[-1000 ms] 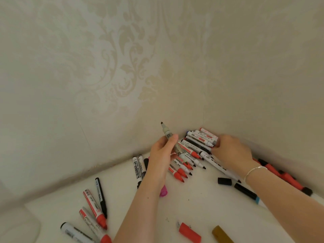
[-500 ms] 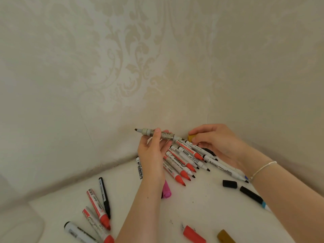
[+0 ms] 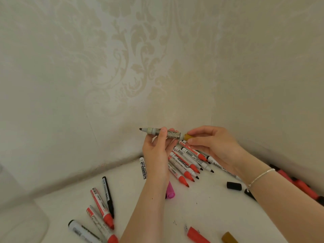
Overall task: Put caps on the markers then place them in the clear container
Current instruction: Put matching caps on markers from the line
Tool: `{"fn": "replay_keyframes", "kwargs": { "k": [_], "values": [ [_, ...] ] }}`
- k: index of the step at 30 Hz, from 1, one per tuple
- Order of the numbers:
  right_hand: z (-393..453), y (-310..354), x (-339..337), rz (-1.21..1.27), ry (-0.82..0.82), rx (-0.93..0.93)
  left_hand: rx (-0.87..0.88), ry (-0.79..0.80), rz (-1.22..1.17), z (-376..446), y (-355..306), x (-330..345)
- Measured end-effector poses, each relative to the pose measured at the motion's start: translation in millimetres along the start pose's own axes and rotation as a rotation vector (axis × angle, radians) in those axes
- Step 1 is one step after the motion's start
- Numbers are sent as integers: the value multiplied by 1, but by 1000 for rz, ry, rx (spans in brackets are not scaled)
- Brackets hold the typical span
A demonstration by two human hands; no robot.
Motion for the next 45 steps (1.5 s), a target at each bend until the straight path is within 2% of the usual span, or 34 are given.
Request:
{"fn": "replay_keyframes", "kwargs": {
  "k": [5, 13, 19, 22, 27, 32, 35, 37, 41, 45],
  "values": [
    [-2, 3, 3, -120, -34, -56, -21, 44, 21, -1, 2, 2],
    [-2, 9, 9, -343, -105, -169, -83, 57, -97, -5, 7, 4],
    [2, 12, 22, -440, -88, -218, -119, 67, -225, -3, 9, 5],
    [4, 9, 21, -472, -72, -187, -127, 66, -202, -4, 12, 6],
    [3, -2, 2, -159, -46, -57, -14, 91, -9, -6, 12, 10],
    [2, -11, -6, -1, 7, 65, 62, 121, 43, -6, 7, 10],
    [7, -3, -18, -88, -191, -28, 146, 90, 120, -1, 3, 2],
    [7, 12, -18, -175, -259, -127, 193, 106, 242, 0, 2, 0],
    [4, 39, 4, -196, -138, -302, 291, 228, 568, -5, 4, 4],
    [4, 47, 15, -229, -45, -348, 355, 328, 773, -10, 6, 6]
  ]
}}
Point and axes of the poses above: each hand's wrist, its own z-axis towards the middle knuckle, its own x-axis out of the palm, y = z × x, the point moved 2 cm from there along z, towards the middle knuckle, and after that the axes turned 12 degrees about z, right-handed, at the moved point
